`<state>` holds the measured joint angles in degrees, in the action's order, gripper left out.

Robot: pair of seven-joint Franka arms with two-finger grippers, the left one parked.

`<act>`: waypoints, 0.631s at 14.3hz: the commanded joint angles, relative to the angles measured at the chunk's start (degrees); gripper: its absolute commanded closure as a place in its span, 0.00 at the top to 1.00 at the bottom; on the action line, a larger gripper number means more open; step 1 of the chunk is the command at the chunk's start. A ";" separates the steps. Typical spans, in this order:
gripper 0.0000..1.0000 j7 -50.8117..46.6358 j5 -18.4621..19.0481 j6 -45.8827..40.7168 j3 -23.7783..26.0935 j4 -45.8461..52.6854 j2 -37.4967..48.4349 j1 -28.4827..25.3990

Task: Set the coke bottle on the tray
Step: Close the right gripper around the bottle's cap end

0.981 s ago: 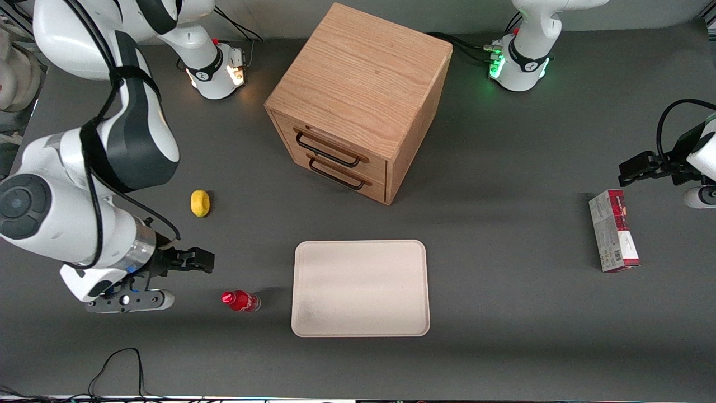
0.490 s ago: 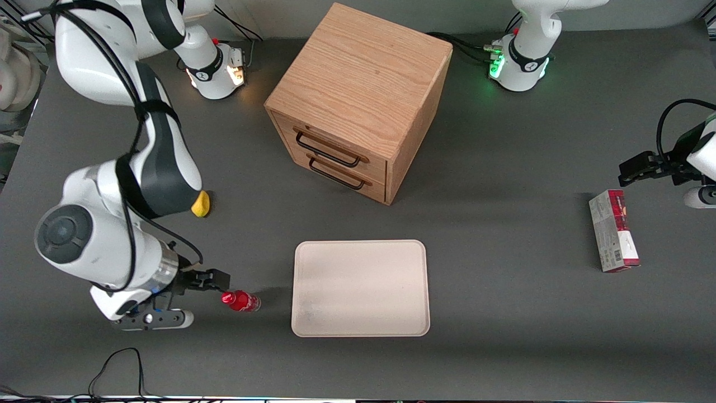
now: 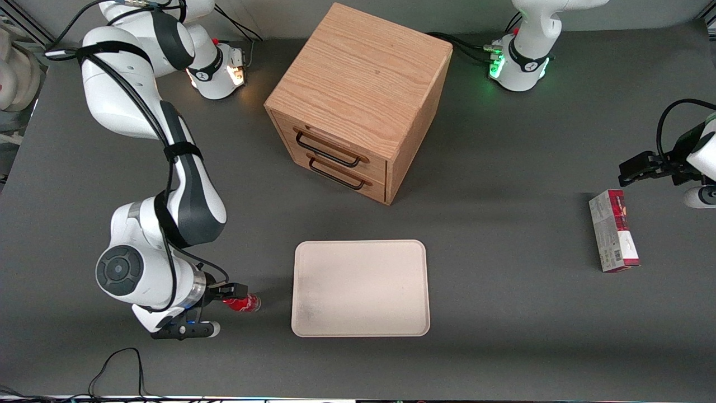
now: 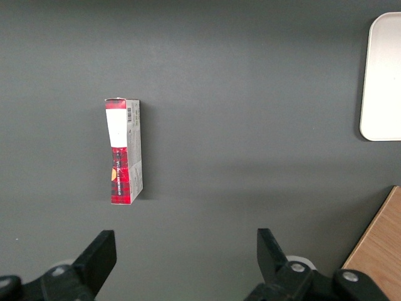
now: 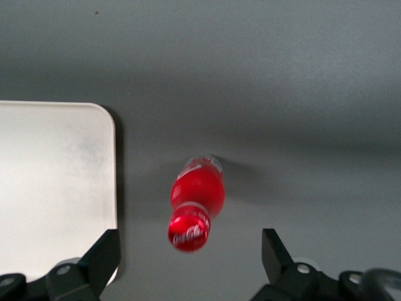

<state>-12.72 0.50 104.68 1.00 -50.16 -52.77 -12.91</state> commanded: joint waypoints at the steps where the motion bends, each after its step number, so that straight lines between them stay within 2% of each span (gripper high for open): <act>1: 1.00 -1.34 0.21 2.80 -0.21 0.59 -1.28 -0.10; 5: 0.99 -2.83 0.21 3.43 -0.21 0.59 -1.63 -0.54; 8: 0.82 -2.75 0.21 3.43 -0.21 0.06 -1.90 -0.63; 9: 0.72 -2.66 0.21 3.43 -0.21 -0.11 -1.90 -0.63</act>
<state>-13.85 0.50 107.77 0.99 -50.24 -54.34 -13.20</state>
